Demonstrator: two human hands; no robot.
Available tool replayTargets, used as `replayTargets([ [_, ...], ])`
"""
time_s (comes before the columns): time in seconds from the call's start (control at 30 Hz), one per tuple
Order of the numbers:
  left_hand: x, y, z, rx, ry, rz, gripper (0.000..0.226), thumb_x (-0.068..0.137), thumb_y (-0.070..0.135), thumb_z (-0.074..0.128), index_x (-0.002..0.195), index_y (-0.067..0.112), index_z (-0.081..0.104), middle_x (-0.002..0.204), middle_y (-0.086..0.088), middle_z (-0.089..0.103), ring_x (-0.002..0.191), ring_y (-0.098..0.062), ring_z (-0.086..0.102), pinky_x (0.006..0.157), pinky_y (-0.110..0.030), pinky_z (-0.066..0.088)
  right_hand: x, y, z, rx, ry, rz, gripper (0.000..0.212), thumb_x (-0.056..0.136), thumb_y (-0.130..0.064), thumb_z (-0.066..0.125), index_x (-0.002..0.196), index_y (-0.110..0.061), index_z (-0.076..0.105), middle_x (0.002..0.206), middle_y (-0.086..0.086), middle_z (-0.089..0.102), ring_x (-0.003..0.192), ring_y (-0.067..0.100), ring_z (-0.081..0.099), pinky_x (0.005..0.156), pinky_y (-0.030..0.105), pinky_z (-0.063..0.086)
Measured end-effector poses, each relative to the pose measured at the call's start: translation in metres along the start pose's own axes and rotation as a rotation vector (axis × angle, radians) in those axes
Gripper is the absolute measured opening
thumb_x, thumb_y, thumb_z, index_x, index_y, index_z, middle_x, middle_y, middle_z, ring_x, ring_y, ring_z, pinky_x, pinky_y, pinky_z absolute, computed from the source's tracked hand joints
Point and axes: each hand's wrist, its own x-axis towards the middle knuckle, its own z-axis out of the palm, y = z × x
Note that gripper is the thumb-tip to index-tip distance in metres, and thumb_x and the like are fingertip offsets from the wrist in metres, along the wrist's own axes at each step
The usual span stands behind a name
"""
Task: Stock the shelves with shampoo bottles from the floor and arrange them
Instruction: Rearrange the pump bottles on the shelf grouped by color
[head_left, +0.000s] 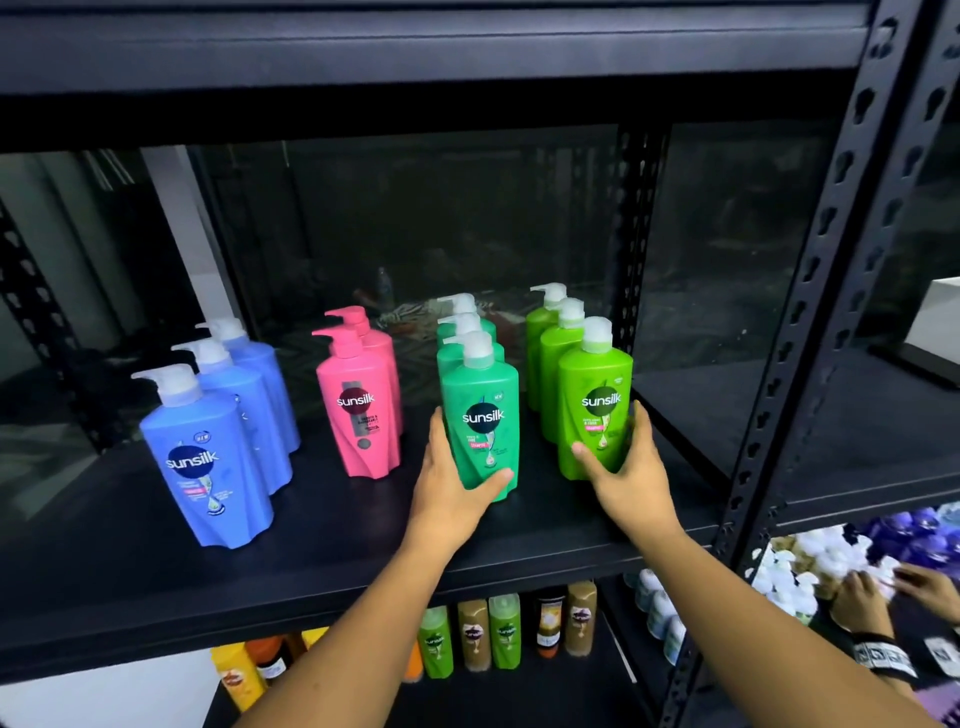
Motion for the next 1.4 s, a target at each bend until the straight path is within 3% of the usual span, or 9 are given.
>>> replayTargets([
  [0.07,-0.004,0.000,-0.003,-0.011,0.004,0.000,0.115,0.076,0.039,0.086,0.161,0.029,0.009,0.159,0.006,0.038,0.142,-0.013,0.040,0.117,-0.037,0.037,0.005,-0.017,-0.010,0.057,0.083,-0.011,0.083,0.088,-0.047,0.071,0.155,-0.026,0.026,0.154,-0.004,0.042,0.139,0.008,0.040,0.116,0.032,0.034],
  [0.17,-0.008,0.000,-0.005,-0.009,-0.023,0.028,0.111,0.079,0.034,0.085,0.161,0.030,0.010,0.159,0.011,0.037,0.141,-0.008,0.039,0.115,-0.028,0.034,0.034,-0.066,-0.036,0.061,0.120,-0.153,0.058,0.093,-0.047,0.065,0.146,-0.029,0.046,0.146,-0.009,0.051,0.133,0.002,0.045,0.111,0.024,0.034],
  [0.33,-0.001,0.001,-0.008,-0.012,-0.062,0.010,0.105,0.078,0.031,0.085,0.157,0.035,0.016,0.149,0.013,0.049,0.133,-0.007,0.049,0.111,-0.034,0.042,0.099,-0.138,-0.056,-0.160,-0.200,-0.129,0.033,0.091,-0.041,0.068,0.124,-0.032,0.068,0.117,-0.015,0.065,0.111,-0.001,0.056,0.087,0.009,0.041],
  [0.47,0.003,0.000,-0.011,-0.015,-0.101,0.011,0.102,0.076,0.035,0.086,0.153,0.043,0.020,0.141,0.017,0.055,0.125,-0.005,0.056,0.106,-0.033,0.047,0.144,-0.143,-0.041,-0.278,-0.354,-0.090,0.034,0.091,-0.031,0.068,0.125,-0.025,0.069,0.125,-0.007,0.068,0.115,0.008,0.062,0.100,0.023,0.046],
  [0.57,0.005,-0.006,-0.012,-0.042,-0.120,-0.017,0.100,0.075,0.039,0.086,0.150,0.049,0.022,0.134,0.020,0.062,0.119,-0.003,0.061,0.103,-0.033,0.050,0.164,-0.148,-0.032,-0.286,-0.406,-0.044,0.032,0.091,-0.023,0.069,0.123,-0.024,0.071,0.125,-0.005,0.068,0.114,0.011,0.062,0.102,0.025,0.046],
  [0.93,0.010,-0.013,-0.010,-0.082,-0.135,-0.045,0.097,0.077,0.038,0.086,0.150,0.047,0.023,0.126,0.022,0.065,0.110,0.003,0.063,0.098,-0.025,0.052,0.190,-0.152,-0.013,-0.459,-0.447,-0.104,0.016,0.082,-0.022,0.081,0.098,-0.020,0.081,0.099,-0.003,0.076,0.098,0.010,0.068,0.087,0.020,0.048],
  [1.17,0.010,-0.014,-0.010,-0.086,-0.139,-0.049,0.097,0.077,0.038,0.086,0.150,0.047,0.023,0.125,0.022,0.065,0.109,0.003,0.063,0.097,-0.026,0.053,0.185,-0.150,-0.012,-0.471,-0.400,-0.114,0.013,0.083,-0.028,0.081,0.094,-0.022,0.081,0.093,-0.005,0.075,0.091,0.007,0.066,0.080,0.018,0.045],
  [1.33,0.011,-0.015,-0.009,-0.088,-0.141,-0.056,0.097,0.076,0.038,0.087,0.150,0.046,0.024,0.123,0.022,0.066,0.107,0.004,0.064,0.096,-0.026,0.054,0.183,-0.151,-0.009,-0.454,-0.366,-0.100,0.011,0.082,-0.026,0.081,0.092,-0.020,0.081,0.087,-0.007,0.074,0.086,0.004,0.065,0.063,0.007,0.040],
  [1.4,0.011,-0.016,-0.009,-0.085,-0.142,-0.063,0.097,0.076,0.037,0.087,0.150,0.046,0.025,0.123,0.022,0.066,0.107,0.005,0.064,0.095,-0.024,0.054,0.184,-0.149,-0.007,-0.452,-0.357,-0.090,0.011,0.082,-0.025,0.080,0.092,-0.021,0.081,0.090,-0.006,0.075,0.088,0.005,0.066,0.066,0.009,0.042],
])
